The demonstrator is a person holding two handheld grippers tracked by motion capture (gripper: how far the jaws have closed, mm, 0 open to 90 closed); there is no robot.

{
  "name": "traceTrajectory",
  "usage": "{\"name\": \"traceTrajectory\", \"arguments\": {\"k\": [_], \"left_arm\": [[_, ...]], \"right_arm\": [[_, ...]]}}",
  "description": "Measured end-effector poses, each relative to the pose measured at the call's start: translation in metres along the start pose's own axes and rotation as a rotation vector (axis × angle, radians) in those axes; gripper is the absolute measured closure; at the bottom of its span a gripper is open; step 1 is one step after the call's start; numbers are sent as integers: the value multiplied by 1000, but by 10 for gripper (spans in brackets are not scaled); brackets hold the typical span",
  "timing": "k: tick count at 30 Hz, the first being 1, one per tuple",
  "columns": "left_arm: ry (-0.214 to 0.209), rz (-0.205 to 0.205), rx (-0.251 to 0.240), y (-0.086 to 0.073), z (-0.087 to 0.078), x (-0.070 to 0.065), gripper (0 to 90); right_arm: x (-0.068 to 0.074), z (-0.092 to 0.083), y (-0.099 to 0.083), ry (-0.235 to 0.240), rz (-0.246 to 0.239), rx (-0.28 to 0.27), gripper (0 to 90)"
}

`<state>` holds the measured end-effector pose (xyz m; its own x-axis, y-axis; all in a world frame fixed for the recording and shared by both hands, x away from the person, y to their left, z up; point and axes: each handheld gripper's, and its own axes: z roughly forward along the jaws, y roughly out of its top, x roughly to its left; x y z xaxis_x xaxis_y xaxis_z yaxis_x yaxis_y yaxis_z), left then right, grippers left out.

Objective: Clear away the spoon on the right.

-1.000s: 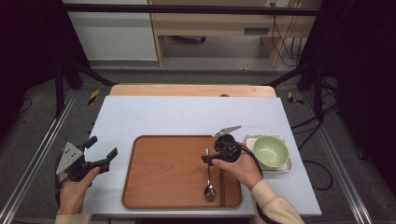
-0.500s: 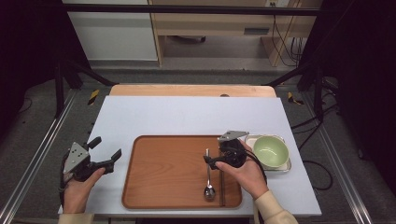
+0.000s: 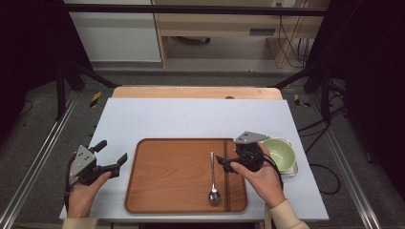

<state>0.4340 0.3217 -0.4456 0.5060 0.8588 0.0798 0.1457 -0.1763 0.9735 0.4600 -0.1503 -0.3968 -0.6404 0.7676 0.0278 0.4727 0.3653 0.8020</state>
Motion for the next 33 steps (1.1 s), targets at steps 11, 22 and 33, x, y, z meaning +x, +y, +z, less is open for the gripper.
{"name": "traceTrajectory", "arguments": {"k": [11,22,33], "left_arm": [[4,-5,-7,0,-2,3,87],[10,-9,-8,0,-4,5,87],[12,-9,-13,1,-5,5,87]], "right_arm": [[-38,-37,-5,-98,60,-22,116],[-66,-60,-15,-174,102,-37,119],[-93,-83,-27,-262,156,-23,138]]}}
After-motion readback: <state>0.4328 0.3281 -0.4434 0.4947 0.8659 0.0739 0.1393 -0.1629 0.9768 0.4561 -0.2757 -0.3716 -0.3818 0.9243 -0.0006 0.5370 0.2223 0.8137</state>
